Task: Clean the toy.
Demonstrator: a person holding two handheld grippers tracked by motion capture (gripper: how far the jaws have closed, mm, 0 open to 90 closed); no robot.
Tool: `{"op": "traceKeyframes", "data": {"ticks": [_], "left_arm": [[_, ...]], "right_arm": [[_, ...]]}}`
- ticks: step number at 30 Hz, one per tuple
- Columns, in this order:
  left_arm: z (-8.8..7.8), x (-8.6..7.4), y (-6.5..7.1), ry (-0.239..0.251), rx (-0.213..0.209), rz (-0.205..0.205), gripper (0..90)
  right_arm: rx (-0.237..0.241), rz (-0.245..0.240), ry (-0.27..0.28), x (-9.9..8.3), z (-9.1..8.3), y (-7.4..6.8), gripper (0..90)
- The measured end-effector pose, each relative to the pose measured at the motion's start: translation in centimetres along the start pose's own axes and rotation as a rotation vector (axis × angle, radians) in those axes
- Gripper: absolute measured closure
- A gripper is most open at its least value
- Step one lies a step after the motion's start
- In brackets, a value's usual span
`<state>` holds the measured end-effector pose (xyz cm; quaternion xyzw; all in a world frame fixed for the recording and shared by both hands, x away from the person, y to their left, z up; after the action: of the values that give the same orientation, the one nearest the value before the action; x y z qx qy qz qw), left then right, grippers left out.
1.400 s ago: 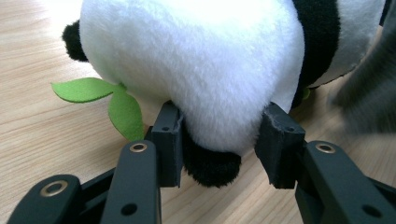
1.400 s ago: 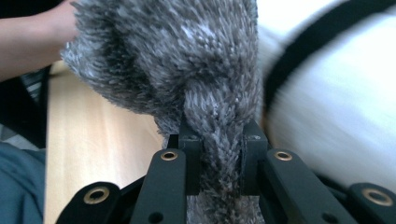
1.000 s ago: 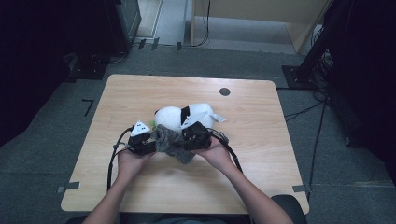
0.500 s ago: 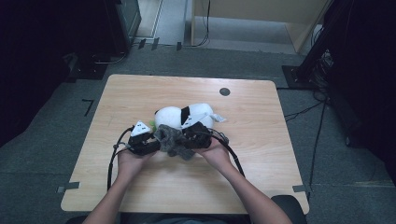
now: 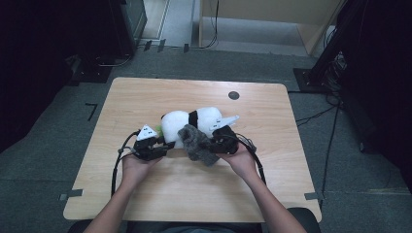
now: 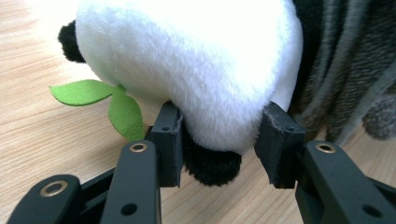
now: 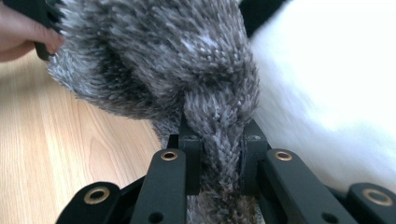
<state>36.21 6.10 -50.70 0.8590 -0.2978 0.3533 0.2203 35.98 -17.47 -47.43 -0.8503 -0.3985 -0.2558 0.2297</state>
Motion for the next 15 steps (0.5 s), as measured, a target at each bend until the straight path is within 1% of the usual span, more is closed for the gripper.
{"op": "traceKeyframes", "data": {"ticks": [1, 5, 7, 8, 13, 15], "left_arm": [[0.0, 0.0, 0.0, -0.001, -0.002, 0.0, 56.0], [0.0, 0.0, 0.0, -0.002, -0.003, 0.004, 56.1], [0.0, 0.0, 0.0, -0.003, 0.0, 0.012, 56.1], [0.0, 0.0, 0.0, -0.003, -0.002, 0.013, 56.1], [0.0, 0.0, 0.0, -0.005, -0.002, 0.015, 56.1], [0.0, 0.0, 0.0, -0.004, -0.002, 0.014, 56.1]], "right_arm": [[-0.002, -0.002, -0.001, -0.2, -0.2, 0.2, 77.4], [-0.012, 0.016, -0.002, -1.1, -1.4, 0.9, 77.2], [-0.007, 0.031, -0.007, -1.6, -1.9, 1.4, 77.0], [-0.009, 0.031, -0.01, -1.8, -2.2, 1.6, 77.0], [-0.044, 0.059, -0.019, -2.9, -3.6, 3.0, 76.9], [-0.067, 0.082, -0.011, -3.3, -4.2, 4.0, 76.9]]}}
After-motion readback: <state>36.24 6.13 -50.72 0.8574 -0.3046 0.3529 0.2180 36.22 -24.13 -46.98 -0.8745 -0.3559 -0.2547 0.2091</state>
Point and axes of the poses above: each handheld gripper's, and its own axes: z roughly forward along the jaws, x roughly out of its top, y roughly to its right, the point moved 4 cm from there along z, roughly forward along the jaws, and after that the axes turned 7 degrees about -y, right-handed, at the moved point
